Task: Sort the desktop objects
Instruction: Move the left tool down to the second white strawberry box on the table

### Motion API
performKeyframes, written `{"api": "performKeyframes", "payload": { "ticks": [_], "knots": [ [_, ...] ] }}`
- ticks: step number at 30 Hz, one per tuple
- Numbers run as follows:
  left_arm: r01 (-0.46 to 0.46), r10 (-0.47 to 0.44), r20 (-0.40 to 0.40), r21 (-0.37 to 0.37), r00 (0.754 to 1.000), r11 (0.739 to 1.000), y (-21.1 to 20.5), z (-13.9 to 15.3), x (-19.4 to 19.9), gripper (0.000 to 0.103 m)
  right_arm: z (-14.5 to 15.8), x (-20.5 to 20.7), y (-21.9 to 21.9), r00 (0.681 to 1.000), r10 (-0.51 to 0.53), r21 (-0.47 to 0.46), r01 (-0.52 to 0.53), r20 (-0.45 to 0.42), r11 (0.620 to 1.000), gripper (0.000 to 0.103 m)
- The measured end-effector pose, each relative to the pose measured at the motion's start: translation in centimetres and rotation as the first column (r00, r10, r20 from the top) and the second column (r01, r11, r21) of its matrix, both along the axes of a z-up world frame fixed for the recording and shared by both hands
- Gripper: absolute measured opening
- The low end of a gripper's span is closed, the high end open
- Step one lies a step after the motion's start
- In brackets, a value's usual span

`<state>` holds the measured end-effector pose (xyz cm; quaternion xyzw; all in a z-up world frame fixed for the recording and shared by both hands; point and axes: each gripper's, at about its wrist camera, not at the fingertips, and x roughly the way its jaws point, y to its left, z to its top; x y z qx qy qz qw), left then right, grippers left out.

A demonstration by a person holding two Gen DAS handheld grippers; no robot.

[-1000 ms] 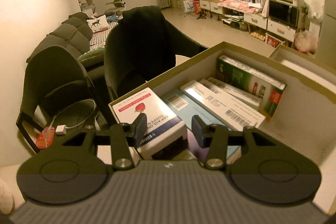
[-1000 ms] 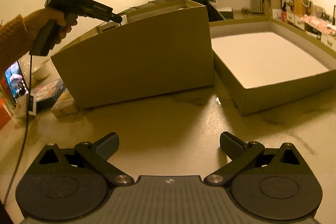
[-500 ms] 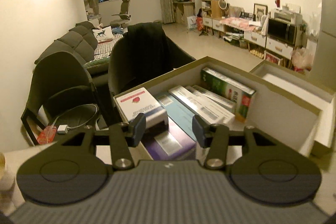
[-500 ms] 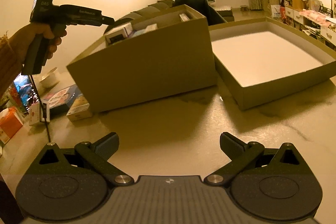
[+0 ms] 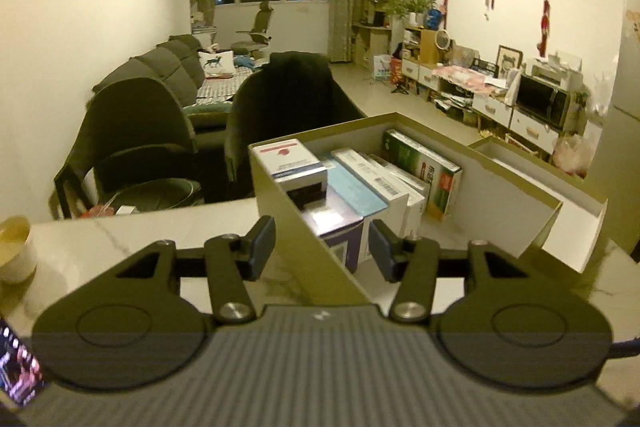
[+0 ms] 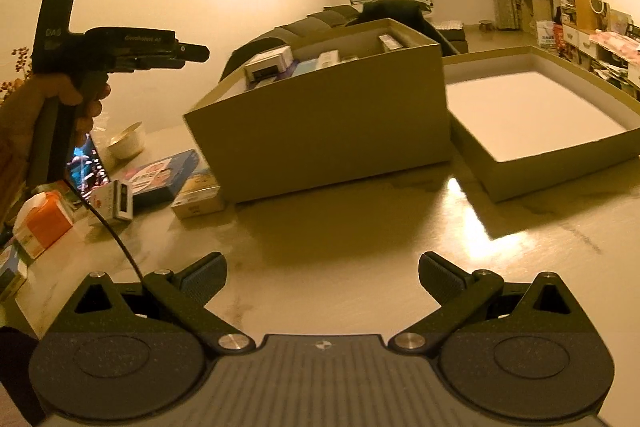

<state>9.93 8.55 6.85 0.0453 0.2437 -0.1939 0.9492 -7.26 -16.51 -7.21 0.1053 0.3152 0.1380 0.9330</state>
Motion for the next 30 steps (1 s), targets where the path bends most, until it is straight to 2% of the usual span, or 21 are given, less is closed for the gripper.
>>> {"api": "performKeyframes", "payload": {
  "ticks": [10,14,19,23,28,30],
  "knots": [
    [-0.079,0.079,-0.004,-0.046,0.997,0.996,2.9,-0.4,-4.5,0.056,-0.1,-1.8,3.0,0.997,0.077,0.007,-0.078,0.013,0.997,0.102],
    [-0.118,0.116,-0.023,-0.079,0.993,0.990,4.0,-1.5,-6.3,0.061,-0.4,-2.6,3.9,0.995,0.104,0.012,-0.104,0.010,0.995,0.102],
    [-0.164,0.159,-0.052,-0.112,0.986,0.980,4.8,-3.8,-8.4,0.061,-0.5,-3.4,4.8,0.992,0.124,0.012,-0.124,0.007,0.992,0.102],
    [-0.204,0.194,-0.071,-0.172,0.978,0.964,5.8,-5.3,-10.0,0.065,-0.6,-3.9,5.3,0.991,0.135,0.008,-0.135,0.012,0.991,0.102],
    [-0.263,0.254,-0.074,-0.169,0.964,0.950,6.6,-7.0,-11.6,0.065,-0.9,-4.0,5.8,0.990,0.143,0.006,-0.143,0.001,0.990,0.102],
    [-0.292,0.284,-0.072,-0.185,0.956,0.938,7.3,-7.5,-12.2,0.071,-1.0,-4.1,6.0,0.989,0.147,0.001,-0.147,-0.001,0.989,0.102]
  ]
}}
